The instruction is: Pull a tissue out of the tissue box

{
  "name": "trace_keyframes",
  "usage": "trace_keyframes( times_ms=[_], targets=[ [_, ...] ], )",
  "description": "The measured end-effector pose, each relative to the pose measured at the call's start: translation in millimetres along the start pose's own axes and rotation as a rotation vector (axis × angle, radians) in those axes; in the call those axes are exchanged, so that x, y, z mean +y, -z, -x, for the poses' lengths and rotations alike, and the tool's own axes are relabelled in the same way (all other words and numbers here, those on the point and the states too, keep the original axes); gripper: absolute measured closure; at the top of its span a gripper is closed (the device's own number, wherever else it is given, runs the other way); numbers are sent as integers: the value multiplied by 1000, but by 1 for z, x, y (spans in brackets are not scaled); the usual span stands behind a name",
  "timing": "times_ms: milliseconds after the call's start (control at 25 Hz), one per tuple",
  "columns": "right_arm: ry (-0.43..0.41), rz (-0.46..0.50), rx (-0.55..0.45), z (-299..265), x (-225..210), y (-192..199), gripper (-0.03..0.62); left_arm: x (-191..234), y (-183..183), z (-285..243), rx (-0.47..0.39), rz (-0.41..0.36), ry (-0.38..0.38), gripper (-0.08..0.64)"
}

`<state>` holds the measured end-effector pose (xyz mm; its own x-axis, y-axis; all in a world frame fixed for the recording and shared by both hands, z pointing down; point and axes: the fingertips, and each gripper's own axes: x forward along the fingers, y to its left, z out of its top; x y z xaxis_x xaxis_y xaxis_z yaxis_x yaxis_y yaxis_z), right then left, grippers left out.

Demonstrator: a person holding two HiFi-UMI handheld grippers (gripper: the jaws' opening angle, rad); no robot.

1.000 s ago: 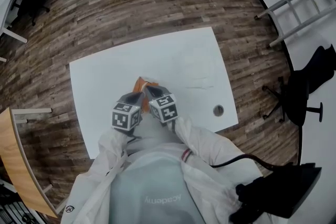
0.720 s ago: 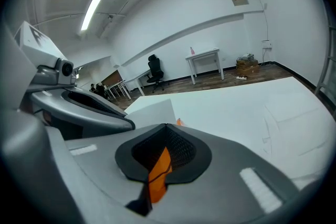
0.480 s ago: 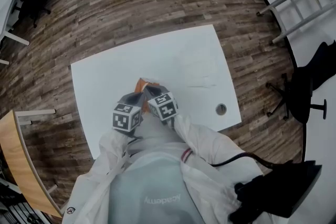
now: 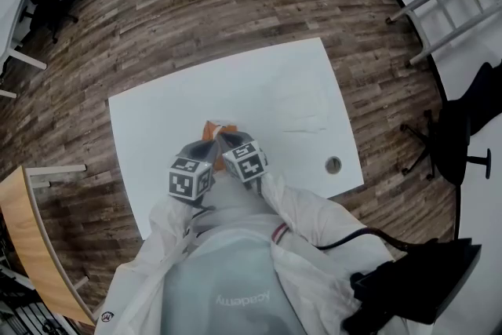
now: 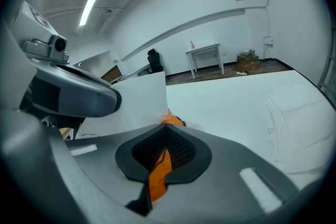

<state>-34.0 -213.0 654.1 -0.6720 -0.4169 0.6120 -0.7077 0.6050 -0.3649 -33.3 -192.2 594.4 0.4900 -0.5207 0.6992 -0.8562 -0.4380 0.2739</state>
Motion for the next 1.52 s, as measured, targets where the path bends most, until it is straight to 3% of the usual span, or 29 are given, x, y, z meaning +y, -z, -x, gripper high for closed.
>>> trace_keyframes(
  times_ms=[600, 1520],
  targets=[
    [-5, -11, 28, -6, 4, 9, 592, -2, -18, 21, -40, 3, 12, 558],
    [9, -11, 48, -8, -3, 20, 592, 22, -40, 65, -135, 29, -69, 558]
  ],
)
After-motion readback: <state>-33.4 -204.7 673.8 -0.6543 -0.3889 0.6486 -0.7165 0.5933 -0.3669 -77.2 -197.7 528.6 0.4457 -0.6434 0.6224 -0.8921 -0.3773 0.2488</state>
